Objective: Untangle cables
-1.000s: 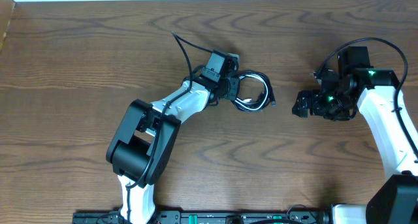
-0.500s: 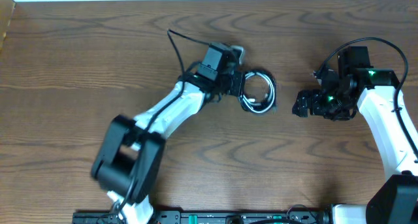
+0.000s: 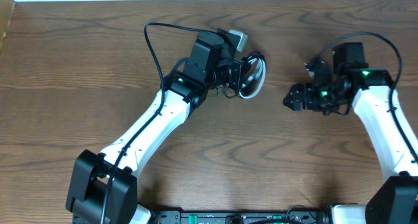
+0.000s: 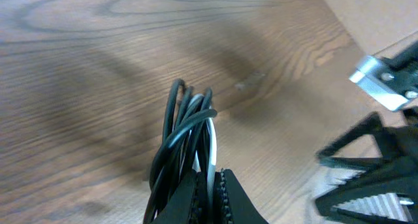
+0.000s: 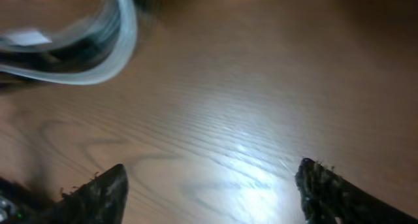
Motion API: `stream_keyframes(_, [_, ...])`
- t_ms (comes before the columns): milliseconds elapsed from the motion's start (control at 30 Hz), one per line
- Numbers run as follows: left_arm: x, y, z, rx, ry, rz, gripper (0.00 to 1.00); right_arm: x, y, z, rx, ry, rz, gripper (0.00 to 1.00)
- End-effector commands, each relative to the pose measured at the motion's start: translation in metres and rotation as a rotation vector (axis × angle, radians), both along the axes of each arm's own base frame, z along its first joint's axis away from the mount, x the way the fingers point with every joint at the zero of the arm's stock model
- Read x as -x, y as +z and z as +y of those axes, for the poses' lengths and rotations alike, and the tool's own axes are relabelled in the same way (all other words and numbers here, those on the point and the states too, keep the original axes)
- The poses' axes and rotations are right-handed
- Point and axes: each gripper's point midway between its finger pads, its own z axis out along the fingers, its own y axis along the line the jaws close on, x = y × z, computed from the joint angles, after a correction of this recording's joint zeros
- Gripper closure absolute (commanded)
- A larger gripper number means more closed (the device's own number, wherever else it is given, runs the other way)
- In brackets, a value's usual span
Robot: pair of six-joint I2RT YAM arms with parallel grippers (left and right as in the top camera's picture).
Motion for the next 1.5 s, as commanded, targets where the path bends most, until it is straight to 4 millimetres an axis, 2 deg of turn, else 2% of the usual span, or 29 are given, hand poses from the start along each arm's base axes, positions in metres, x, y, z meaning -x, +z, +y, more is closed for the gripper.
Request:
stream_keyframes(0, [0.008, 0.018, -0.008, 0.07, -0.044, 0.01, 0.92, -0.001, 0.005, 0.028, -0.048, 0.054, -0.029, 0.26])
stream_keyframes(133, [0.01, 0.024, -0.011, 0.097, -0.051, 0.014, 0.92, -0.01, 0.005, 0.036, -0.012, 0.017, -0.056, 0.33])
stream_keyframes(367, [0.016, 0.056, -0.008, 0.135, -0.053, -0.054, 0.92, -0.018, 0.012, 0.06, -0.028, 0.06, -0.127, 0.36])
stream_keyframes(633, [0.03, 0.101, 0.0, 0.182, -0.058, -0.145, 0.92, -0.028, 0.013, 0.059, -0.005, 0.008, -0.151, 0.39])
stream_keyframes(767, [0.035, 0.115, 0.003, 0.197, -0.059, -0.173, 0.92, -0.028, 0.013, 0.059, -0.005, 0.008, -0.152, 0.4])
stream_keyframes(900, [0.039, 0.119, 0.005, 0.2, -0.061, -0.178, 0.92, -0.028, 0.013, 0.059, -0.007, 0.008, -0.155, 0.39])
stream_keyframes(1167, [0.041, 0.113, 0.006, 0.187, -0.059, -0.155, 0.92, -0.031, 0.019, 0.067, -0.058, 0.013, -0.166, 0.41])
stream_keyframes(1300, [0.04, 0.113, 0.007, 0.179, -0.055, -0.161, 0.92, -0.03, 0.025, 0.079, -0.123, 0.05, -0.175, 0.4])
stream_keyframes(1467, [0.04, 0.111, 0.008, 0.161, -0.064, -0.177, 0.92, -0.022, 0.037, 0.097, -0.215, 0.2, -0.221, 0.39])
